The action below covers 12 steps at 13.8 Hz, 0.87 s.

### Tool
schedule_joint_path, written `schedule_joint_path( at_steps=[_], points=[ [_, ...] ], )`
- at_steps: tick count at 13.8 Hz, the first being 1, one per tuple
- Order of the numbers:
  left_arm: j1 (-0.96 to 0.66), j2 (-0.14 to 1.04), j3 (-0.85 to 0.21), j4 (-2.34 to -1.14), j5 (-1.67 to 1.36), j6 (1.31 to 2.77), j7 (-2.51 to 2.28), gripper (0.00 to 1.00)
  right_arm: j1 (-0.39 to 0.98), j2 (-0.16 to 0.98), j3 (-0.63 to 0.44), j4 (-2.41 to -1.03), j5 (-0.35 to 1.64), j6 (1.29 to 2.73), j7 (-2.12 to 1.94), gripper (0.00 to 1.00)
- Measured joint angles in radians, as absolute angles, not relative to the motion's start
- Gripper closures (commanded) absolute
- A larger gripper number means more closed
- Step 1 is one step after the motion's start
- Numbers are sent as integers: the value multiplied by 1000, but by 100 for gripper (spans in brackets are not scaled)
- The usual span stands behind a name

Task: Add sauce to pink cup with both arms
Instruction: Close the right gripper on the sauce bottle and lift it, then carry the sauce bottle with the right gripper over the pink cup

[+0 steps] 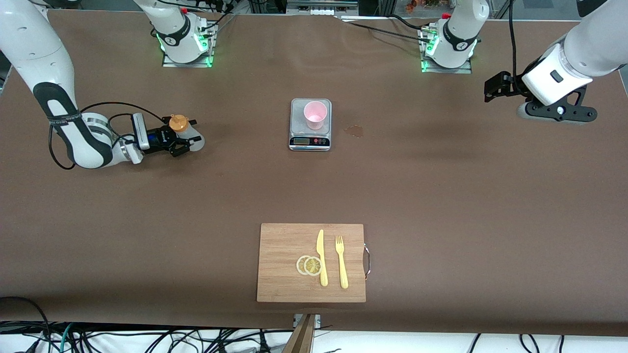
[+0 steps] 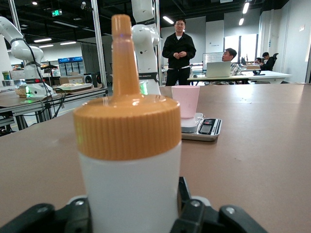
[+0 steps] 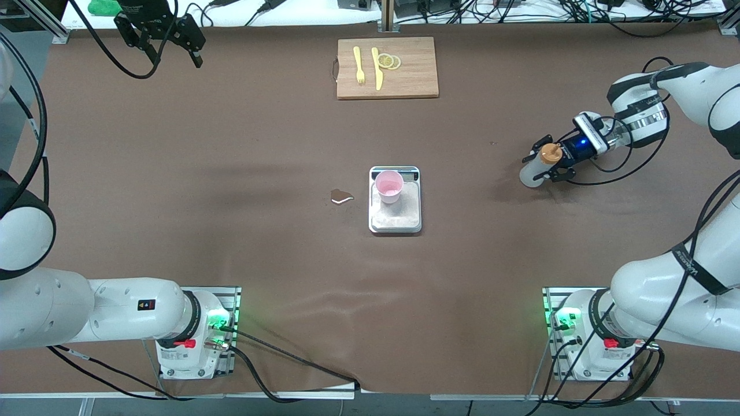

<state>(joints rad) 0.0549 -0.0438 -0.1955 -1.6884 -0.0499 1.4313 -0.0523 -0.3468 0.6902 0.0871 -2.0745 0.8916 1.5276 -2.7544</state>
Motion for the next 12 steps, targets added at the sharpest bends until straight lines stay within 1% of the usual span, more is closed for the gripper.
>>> schedule_joint_path(
  at_steps=[1, 5, 8, 12],
  points=[
    [55, -44, -196, -1688, -50, 1429, -52, 0, -343, 690, 87, -2072, 893, 1528, -2750, 100],
    [55, -44, -196, -1688, -50, 1426, -52, 0, -300, 663, 88, -2041, 896, 1526, -2704, 100],
    [55, -44, -196, -1688, -50, 1426, -52, 0, -228, 588, 87, -2033, 898, 1536, -2606, 100],
    [55, -44, -195, -1687, -50, 1426, -52, 0, -132, 467, 87, -2033, 898, 1613, -2408, 100]
  ],
)
